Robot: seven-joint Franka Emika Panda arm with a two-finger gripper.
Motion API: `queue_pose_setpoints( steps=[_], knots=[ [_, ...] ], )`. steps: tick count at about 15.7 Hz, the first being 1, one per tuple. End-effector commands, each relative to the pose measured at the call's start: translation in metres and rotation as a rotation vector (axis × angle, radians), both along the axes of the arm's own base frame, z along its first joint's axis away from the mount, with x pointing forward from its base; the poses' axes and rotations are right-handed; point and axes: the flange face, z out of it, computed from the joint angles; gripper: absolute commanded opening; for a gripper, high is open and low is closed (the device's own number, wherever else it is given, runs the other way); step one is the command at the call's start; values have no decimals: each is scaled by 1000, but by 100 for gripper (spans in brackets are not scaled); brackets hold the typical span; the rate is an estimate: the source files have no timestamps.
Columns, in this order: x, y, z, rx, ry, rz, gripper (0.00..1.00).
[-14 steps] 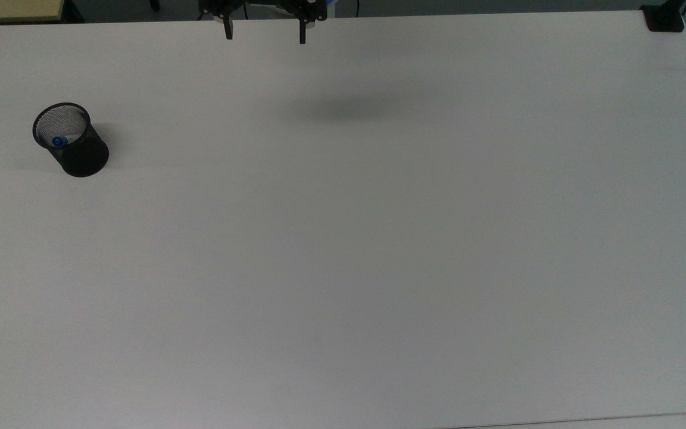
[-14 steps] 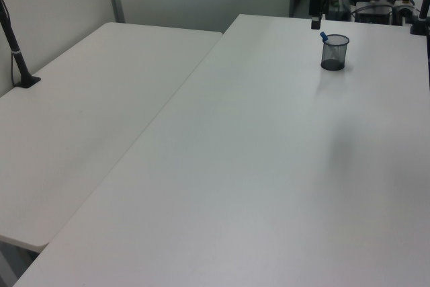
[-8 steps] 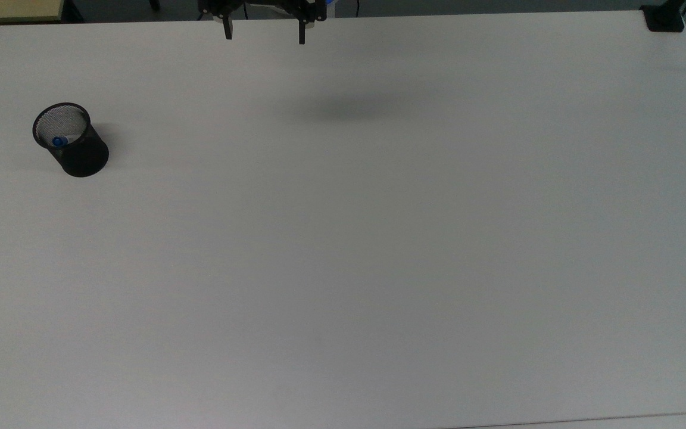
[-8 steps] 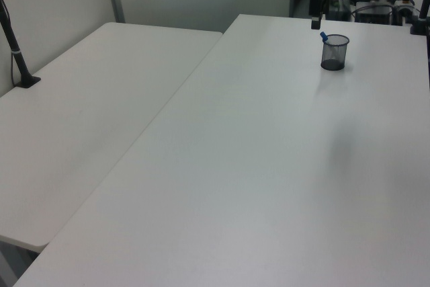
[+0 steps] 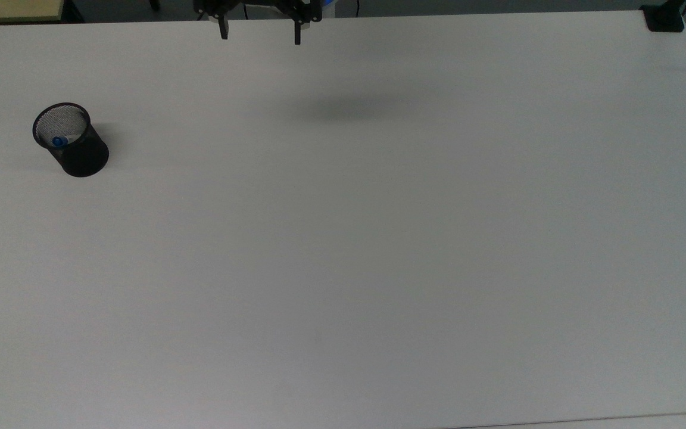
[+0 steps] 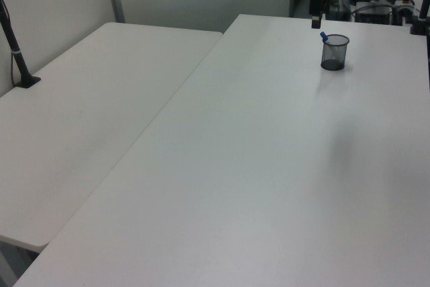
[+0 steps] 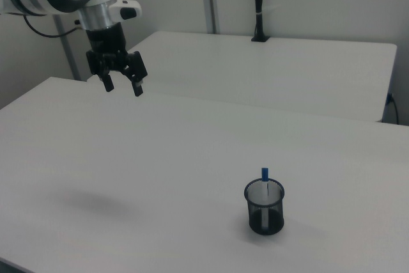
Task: Remove the marker
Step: 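Move the open gripper toward the black mesh pen cup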
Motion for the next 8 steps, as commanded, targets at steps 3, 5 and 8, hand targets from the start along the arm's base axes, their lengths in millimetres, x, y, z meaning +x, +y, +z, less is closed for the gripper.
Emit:
queue_pose_setpoints(
  steps=[3, 5, 8],
  knots=[
    [10, -72, -21, 5, 24, 32, 100],
    [21, -103, -35, -1, -2, 53, 100],
    [33, -154, -58, -17, -40, 54, 100]
  ],
)
